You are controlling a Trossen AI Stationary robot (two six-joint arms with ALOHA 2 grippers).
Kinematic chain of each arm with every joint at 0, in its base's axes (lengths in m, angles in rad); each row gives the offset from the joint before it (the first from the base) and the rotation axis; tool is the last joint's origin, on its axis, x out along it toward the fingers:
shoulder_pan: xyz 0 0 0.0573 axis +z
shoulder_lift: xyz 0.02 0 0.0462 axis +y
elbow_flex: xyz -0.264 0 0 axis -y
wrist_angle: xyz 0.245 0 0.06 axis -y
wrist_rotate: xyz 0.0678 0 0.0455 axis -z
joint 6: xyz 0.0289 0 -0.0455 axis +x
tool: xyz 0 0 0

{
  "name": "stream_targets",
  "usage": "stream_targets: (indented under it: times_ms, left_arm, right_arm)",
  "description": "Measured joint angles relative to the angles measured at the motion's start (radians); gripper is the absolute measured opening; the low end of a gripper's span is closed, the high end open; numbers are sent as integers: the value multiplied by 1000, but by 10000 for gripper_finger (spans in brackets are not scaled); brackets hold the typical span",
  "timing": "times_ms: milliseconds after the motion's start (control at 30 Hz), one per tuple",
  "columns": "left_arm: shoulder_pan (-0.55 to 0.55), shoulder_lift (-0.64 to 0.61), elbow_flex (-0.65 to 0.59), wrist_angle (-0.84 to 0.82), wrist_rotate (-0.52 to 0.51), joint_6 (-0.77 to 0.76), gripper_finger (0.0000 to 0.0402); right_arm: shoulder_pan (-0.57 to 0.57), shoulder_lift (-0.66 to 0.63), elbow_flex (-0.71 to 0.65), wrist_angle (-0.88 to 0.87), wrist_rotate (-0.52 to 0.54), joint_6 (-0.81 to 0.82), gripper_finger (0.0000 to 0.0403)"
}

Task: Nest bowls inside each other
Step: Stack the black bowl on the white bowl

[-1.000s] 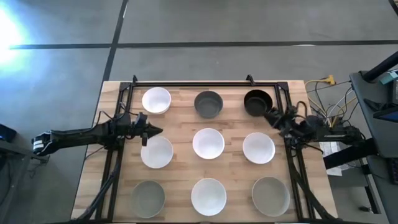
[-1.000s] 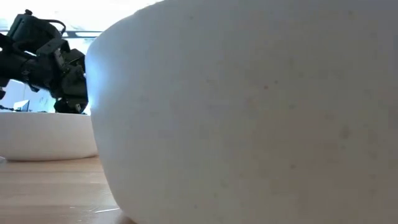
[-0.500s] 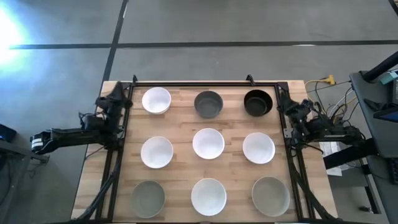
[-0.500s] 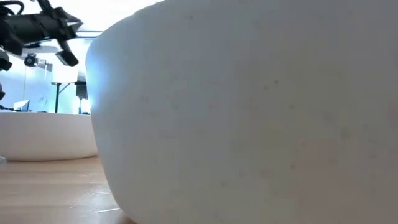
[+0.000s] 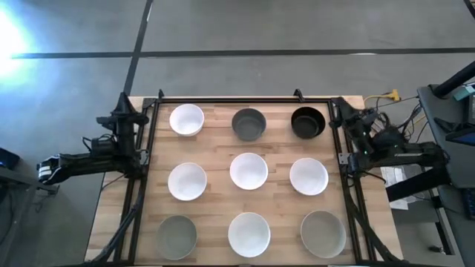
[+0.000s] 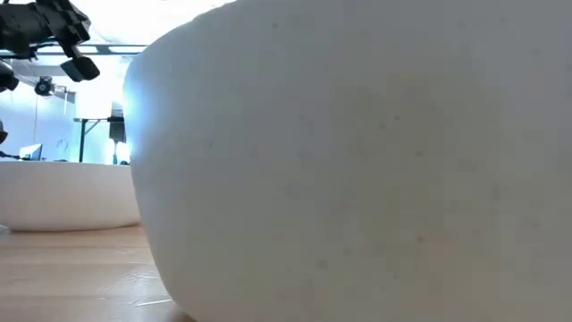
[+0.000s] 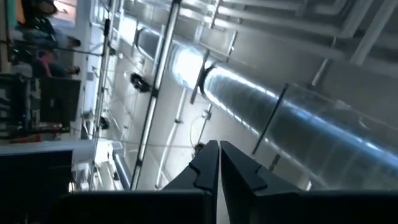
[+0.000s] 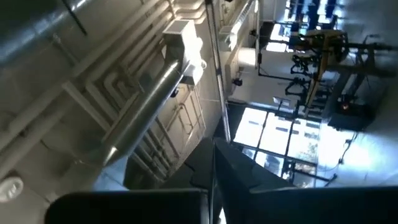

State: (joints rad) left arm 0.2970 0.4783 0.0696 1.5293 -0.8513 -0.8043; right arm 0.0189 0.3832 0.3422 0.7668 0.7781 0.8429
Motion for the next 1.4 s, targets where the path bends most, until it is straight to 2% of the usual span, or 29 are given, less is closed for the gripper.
stream_targets:
  times_ms: [200,400,500,600,667,733,867,933,1000,1067,1133,1167,1233,1267,1400]
  left_arm:
    - [0,66,42,-6,205,-2,0]
    - [0,153,195,-97,376,0,0]
    - [0,189,314,-245,491,45,0]
    - [2,210,453,-442,598,155,0]
    - [2,214,550,-571,638,258,0]
    - [3,213,648,-695,653,381,0]
    - [3,248,835,-1025,658,662,0]
    - [3,257,932,-1230,657,797,0]
    - [2,280,1022,-1410,635,900,0]
    - [3,306,1093,-1562,586,989,0]
    - [2,330,1147,-1671,513,1080,0]
    - [3,339,1166,-1712,464,1122,0]
    - [2,353,1192,-1771,347,1162,0]
    - [3,358,1196,-1790,276,1160,0]
    - [3,357,1170,-1848,26,1125,0]
  right_arm:
    - [0,367,346,-2,-34,-334,9]
    - [0,701,696,-4,-34,-771,9]
    - [0,845,871,-3,-34,-1008,9]
    - [0,952,1040,-43,-63,-1161,9]
    - [1,990,1147,-170,-111,-1213,9]
    - [3,1013,1265,-391,-140,-1242,9]
    - [3,1045,1506,-988,-130,-1238,9]
    - [2,1066,1603,-1253,-44,-1215,9]
    - [1,1089,1674,-1482,136,-1158,9]
    - [0,1107,1715,-1705,368,-1056,9]
    - [0,1118,1736,-1947,576,-874,9]
    - [0,1121,1743,-2072,639,-752,9]
    - [0,1119,1751,-2311,662,-455,9]
    - [0,1116,1743,-2346,647,-312,9]
    - [-28,1046,1617,-2261,554,-206,9]
